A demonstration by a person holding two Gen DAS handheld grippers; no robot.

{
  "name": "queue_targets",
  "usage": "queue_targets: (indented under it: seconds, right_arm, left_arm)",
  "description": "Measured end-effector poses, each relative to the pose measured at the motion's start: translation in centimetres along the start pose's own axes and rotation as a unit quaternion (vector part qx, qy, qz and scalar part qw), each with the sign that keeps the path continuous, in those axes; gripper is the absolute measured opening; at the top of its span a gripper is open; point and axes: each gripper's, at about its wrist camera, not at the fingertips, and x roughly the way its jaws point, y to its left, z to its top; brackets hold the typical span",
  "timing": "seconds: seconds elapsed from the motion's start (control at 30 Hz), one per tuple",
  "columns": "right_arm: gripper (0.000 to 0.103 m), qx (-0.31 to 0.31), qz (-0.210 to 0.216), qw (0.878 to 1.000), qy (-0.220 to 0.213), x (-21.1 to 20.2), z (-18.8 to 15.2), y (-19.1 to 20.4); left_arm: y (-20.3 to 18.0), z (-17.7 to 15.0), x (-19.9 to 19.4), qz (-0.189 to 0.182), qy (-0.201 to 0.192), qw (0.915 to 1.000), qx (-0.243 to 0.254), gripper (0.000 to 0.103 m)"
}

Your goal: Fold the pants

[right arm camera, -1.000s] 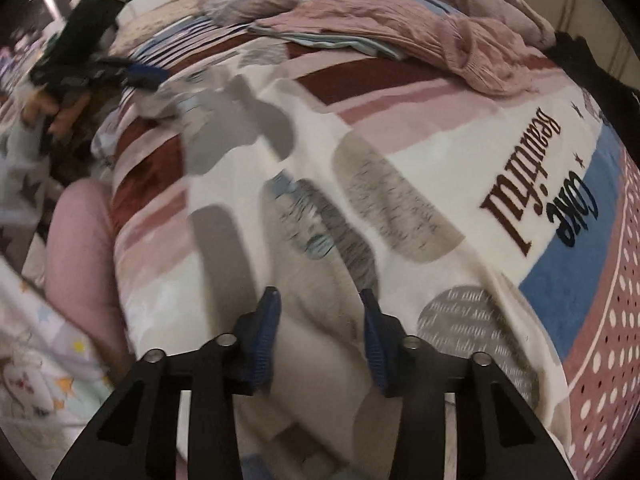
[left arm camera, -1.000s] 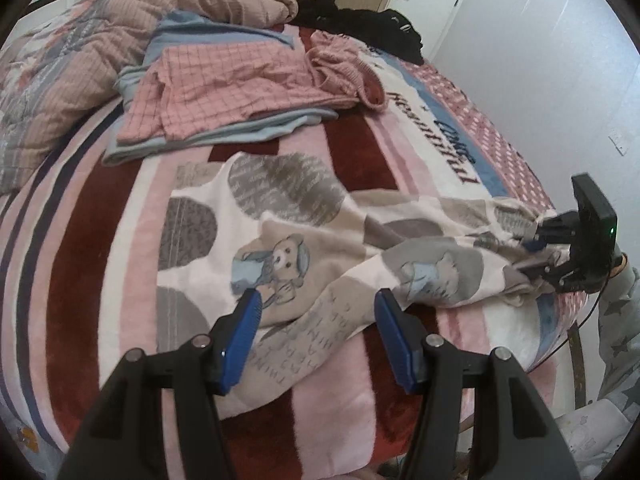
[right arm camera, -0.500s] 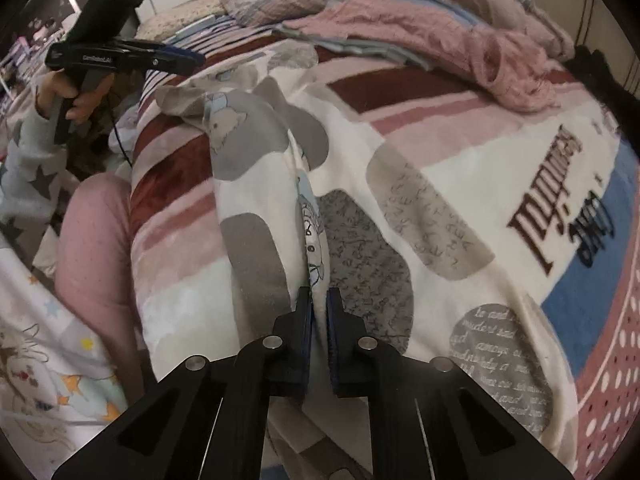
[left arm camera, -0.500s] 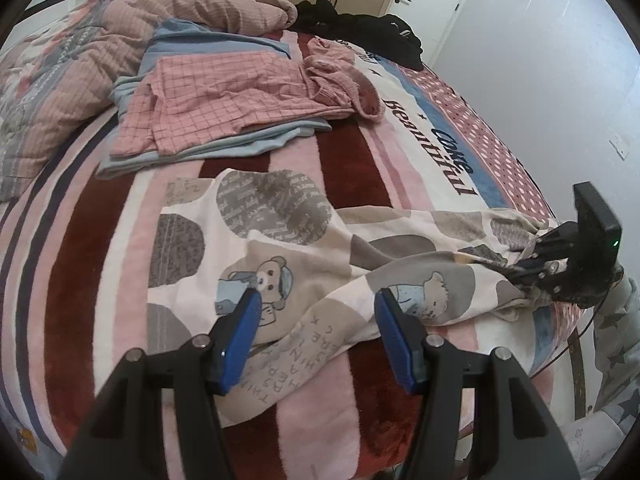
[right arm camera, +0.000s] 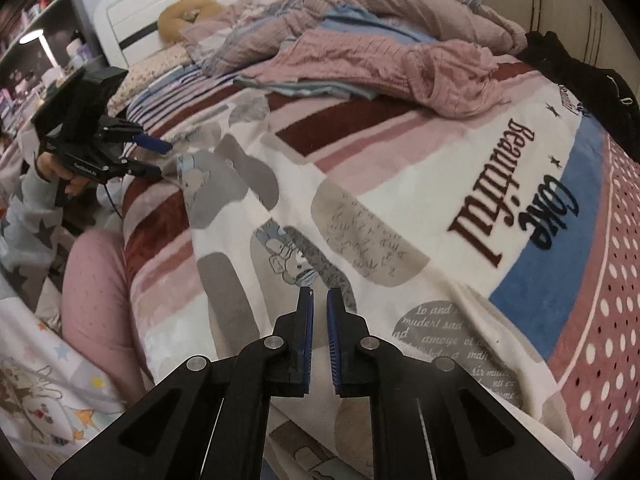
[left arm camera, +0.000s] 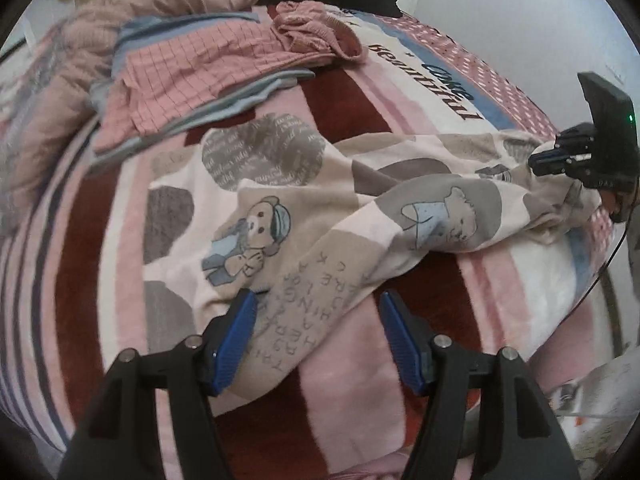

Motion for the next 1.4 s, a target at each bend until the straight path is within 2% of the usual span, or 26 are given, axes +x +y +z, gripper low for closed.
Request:
queue_targets:
  seconds: [0.17,0.27,0.33,0.37,0.43,0.47,0.5,0.57,0.7,0.87,1.07,1.17,1.23,1.33,1.4]
  right_arm:
    - [0.004,0.000,0.004,1.000,0.001,0.6,0.1,0.3]
    - [0.004,-0.002,0.004,1.000,-0.001,0.6,0.2,0.5]
    - [0.004,-0.002,0.004,1.000,-0.002,0.6,0.3,0.6]
    - [0.004,-0.002,0.004,1.000,-0.003,0.5,0.2,0.6]
    - [0.004,0.000,0.005,1.000,-0.003,0.5,0.1,0.6]
    - [0.004,0.001,0.004,1.000,-0.003,0.5,0.1,0.6]
    - [0.004,0.001,0.004,1.000,-0.003,0.5,0.0,0.5]
    - [0.004,0.003,0.004,1.000,-0.002,0.6,-0.1,0.4]
    - [0.004,0.005,0.006,1.000,-0.003,0.7,-0.1,0.4]
    - [0.004,0.003,0.007,1.000,-0.007,0.6,0.0,0.8]
    - [0.004,0.006,0.006,1.000,-0.015,0.4,0.4,0.8]
    - [0.004,0.008,0.006,1.000,-0.020,0.2,0.6,0.7]
    - [0.004,0.006,0.007,1.000,-0.020,0.2,0.6,0.8]
    - [0.004,0.002,0.006,1.000,-0.016,0.1,0.6,1.0]
    - [0.004,0.003,0.006,1.000,-0.017,0.2,0.5,0.9]
  left_arm:
    - [-0.1,-0.4,1.0,0.060,0.025,0.9973,0.035,0.060]
    - [0.5,-0.6,1.2,0.042,0.026,0.9986,0.018,0.059]
    - [0.4,-0.8,1.0,0.040,0.026,0.9987,0.021,0.045]
    - [0.3,-0.9,0.9,0.040,0.028,0.9985,0.023,0.033]
    - [0.3,-1.2,0.6,0.044,0.030,0.9983,0.024,0.023]
    - [0.2,-1.3,0.4,0.042,0.030,0.9984,0.023,0.012]
    - [0.3,-1.5,0.3,0.039,0.029,0.9986,0.022,0.007]
    - [0.4,-1.8,-0.1,0.030,0.024,0.9991,0.015,0.004]
    - [0.2,-1.9,-0.9,0.015,0.007,0.9999,0.001,0.002]
    - [0.2,-1.3,-3.4,0.000,-0.034,0.9993,-0.017,0.002]
    - [1.8,1.6,-4.9,0.053,-0.070,0.9949,-0.048,0.001]
    - [2.9,3.3,-4.6,0.050,-0.070,0.9947,-0.056,0.000]
    - [2.8,3.9,-3.9,0.034,-0.044,0.9978,-0.036,0.001]
    - [2.7,3.9,-3.2,0.051,-0.036,0.9977,-0.025,0.001]
    - [3.0,4.0,-3.3,0.065,-0.047,0.9963,-0.033,0.001]
